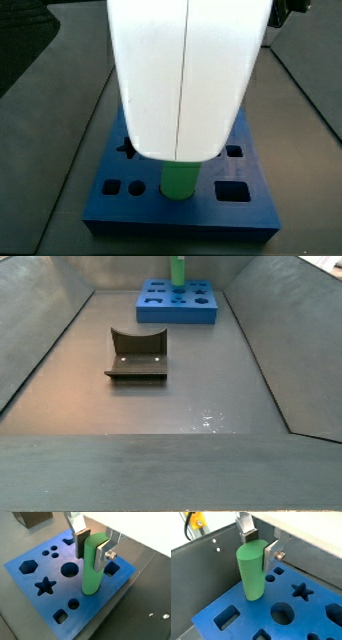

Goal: Pick up the oval object. Move up. Place the oval object on the fixture. Regrasp the oval object. Move to above the board. Insert the oval object.
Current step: Insert the oval object.

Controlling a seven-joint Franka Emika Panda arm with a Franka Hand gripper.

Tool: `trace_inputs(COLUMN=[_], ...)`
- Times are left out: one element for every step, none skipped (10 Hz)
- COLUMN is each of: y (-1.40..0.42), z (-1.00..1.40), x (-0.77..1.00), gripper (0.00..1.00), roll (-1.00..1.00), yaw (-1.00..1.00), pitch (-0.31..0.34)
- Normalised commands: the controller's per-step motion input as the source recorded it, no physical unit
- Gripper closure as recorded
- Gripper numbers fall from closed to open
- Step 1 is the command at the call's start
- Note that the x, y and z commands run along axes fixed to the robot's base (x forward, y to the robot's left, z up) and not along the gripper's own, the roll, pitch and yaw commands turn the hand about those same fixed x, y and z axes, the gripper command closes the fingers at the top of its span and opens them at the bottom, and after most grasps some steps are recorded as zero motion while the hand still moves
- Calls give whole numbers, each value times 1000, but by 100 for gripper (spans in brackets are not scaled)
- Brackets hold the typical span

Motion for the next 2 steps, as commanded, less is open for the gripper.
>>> trace_inputs(y=[0,0], z=[0,0], x=[-31,0], gripper=[100,100], roll=[0,0], yaw=[-14,0], pitch=[0,0])
